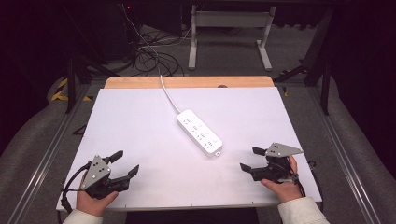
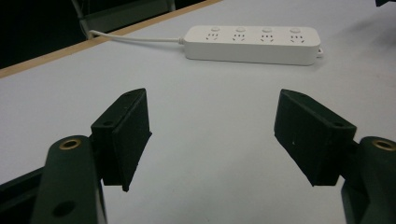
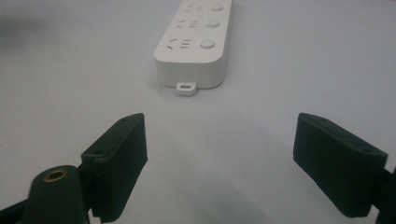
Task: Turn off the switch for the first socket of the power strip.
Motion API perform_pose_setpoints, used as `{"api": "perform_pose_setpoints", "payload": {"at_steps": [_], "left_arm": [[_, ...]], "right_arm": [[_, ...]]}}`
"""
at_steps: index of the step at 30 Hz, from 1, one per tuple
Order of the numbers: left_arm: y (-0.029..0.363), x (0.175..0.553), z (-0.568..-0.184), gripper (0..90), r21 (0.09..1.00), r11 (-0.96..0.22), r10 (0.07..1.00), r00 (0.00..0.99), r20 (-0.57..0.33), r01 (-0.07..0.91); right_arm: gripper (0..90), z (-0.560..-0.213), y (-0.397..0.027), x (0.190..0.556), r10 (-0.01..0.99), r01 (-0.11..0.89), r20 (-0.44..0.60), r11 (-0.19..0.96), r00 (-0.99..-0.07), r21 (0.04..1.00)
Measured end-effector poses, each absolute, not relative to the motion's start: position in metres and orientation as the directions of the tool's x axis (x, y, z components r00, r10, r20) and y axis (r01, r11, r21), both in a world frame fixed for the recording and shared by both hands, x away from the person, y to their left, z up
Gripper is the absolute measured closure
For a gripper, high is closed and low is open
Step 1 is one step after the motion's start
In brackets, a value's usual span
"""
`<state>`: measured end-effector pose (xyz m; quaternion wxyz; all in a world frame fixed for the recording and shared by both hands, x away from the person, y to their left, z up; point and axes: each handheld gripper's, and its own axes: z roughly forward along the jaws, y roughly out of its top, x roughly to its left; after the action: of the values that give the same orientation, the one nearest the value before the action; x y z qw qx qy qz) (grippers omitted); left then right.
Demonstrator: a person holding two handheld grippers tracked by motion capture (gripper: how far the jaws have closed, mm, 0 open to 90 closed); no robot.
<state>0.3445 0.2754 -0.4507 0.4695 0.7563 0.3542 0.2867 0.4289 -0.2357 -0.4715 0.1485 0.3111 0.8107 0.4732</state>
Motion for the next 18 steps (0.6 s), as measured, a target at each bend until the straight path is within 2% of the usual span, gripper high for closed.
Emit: {"api": "perform_pose_setpoints", "payload": {"at_steps": [7, 18], "left_arm": [[0.2762, 0.3457, -0.4513, 26.4, 0.917, -0.287, 0.807, 0.585, 0.076, 0.278], [0.2774, 0.3459, -0.4518, 26.1, 0.915, -0.309, 0.809, 0.577, 0.111, 0.258]], "right_arm": [[17.9, -0.4682, -0.2396, 0.4281, 0.659, 0.346, 0.04, 0.342, -0.751, 0.873], [17.9, -0.4659, -0.2375, 0.4262, 0.661, 0.334, 0.022, 0.35, -0.75, 0.875]]}}
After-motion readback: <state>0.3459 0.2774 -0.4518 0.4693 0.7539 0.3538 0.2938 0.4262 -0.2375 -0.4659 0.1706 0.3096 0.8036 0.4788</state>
